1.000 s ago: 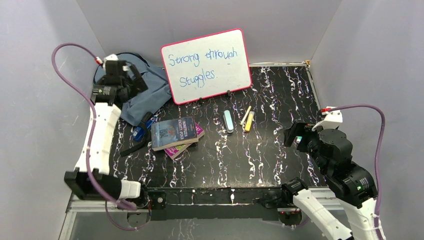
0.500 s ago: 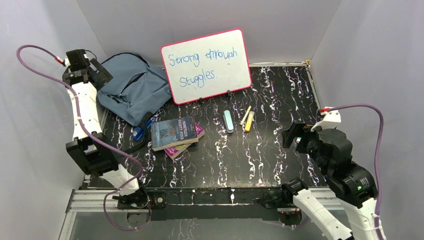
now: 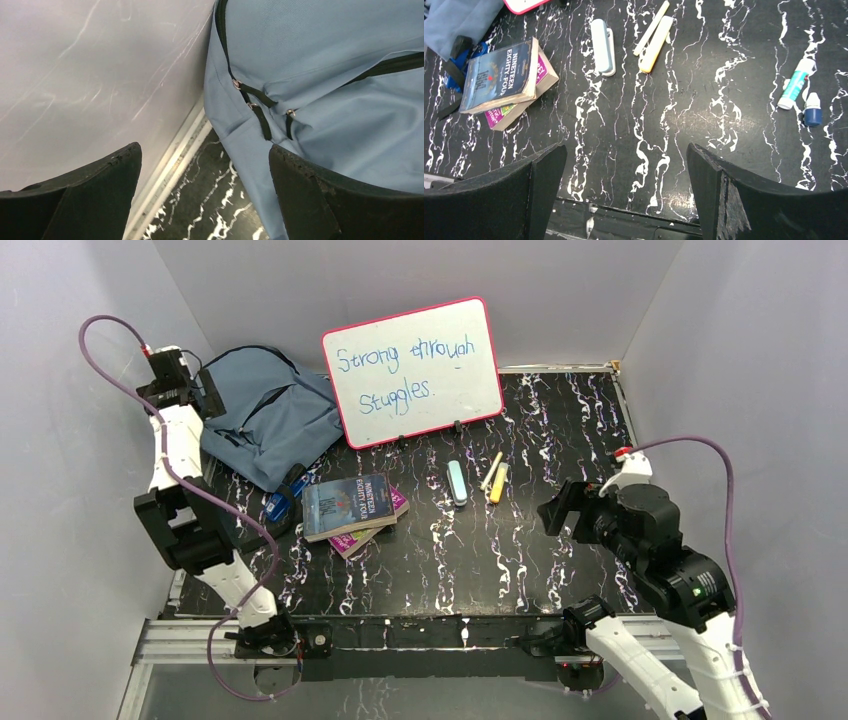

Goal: Pack the student bag
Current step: Pick up the student bag at the corner of the board.

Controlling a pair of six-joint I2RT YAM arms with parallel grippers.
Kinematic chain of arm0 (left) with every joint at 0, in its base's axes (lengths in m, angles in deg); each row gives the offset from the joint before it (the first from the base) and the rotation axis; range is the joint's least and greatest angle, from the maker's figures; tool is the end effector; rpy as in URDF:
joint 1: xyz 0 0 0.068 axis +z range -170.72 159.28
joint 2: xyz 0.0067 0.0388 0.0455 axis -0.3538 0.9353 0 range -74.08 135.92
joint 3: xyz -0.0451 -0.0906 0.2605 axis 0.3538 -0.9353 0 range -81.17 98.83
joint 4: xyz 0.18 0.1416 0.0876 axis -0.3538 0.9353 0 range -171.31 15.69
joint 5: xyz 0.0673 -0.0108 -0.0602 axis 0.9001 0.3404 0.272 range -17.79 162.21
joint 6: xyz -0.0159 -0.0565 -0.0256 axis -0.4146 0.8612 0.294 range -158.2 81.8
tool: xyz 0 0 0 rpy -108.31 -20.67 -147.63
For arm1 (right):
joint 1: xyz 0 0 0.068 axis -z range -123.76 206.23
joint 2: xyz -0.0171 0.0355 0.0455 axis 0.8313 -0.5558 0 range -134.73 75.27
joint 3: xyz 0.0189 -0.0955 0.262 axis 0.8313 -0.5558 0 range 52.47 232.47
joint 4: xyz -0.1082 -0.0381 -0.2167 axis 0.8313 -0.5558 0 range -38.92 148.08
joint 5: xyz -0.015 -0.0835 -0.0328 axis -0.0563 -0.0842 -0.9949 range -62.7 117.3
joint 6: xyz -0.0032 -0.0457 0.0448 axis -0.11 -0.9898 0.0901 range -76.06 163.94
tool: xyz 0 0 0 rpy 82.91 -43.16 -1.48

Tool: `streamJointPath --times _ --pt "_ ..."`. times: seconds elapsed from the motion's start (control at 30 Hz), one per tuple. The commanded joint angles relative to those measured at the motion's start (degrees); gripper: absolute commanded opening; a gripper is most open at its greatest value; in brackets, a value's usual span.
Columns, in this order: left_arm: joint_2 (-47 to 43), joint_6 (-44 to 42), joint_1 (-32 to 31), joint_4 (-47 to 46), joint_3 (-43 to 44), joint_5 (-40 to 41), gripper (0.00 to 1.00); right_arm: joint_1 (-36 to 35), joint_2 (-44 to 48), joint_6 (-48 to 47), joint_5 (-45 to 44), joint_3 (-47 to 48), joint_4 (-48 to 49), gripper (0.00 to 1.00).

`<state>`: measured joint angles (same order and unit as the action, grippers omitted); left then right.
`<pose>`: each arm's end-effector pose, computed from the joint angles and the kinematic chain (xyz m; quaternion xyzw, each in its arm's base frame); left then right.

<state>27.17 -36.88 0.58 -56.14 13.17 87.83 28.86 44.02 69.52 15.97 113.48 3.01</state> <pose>0.3765 0.1611 0.3466 -0.2345 0.8371 0.2003 0.4519 0.0640 0.0222 0.3666 0.0396 0.8414 0.1627 0.5138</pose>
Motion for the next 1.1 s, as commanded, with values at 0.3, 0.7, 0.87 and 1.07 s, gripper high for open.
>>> streamJointPath --times 0.3,0.7,0.87,1.07 --pt "9.11 -1.84 -0.10 -1.63 3.56 -9.26 0.93 0.09 -7.22 -0.31 3.75 2.11 6.15 0.99" --pt "12.99 9.11 -0.38 -4.12 1.70 -3.41 0.94 0.13 -9.88 3.33 7.67 0.41 9.16 0.99" --pt "8.73 21.03 -0.78 -3.46 -3.02 -3.84 0.93 0.08 -10.72 3.46 8.41 0.17 9.80 0.99" --pt "0.11 29.69 -6.02 -11.53 -14.39 1.06 0.93 0.11 -10.22 4.10 9.28 -0.45 9.99 0.99"
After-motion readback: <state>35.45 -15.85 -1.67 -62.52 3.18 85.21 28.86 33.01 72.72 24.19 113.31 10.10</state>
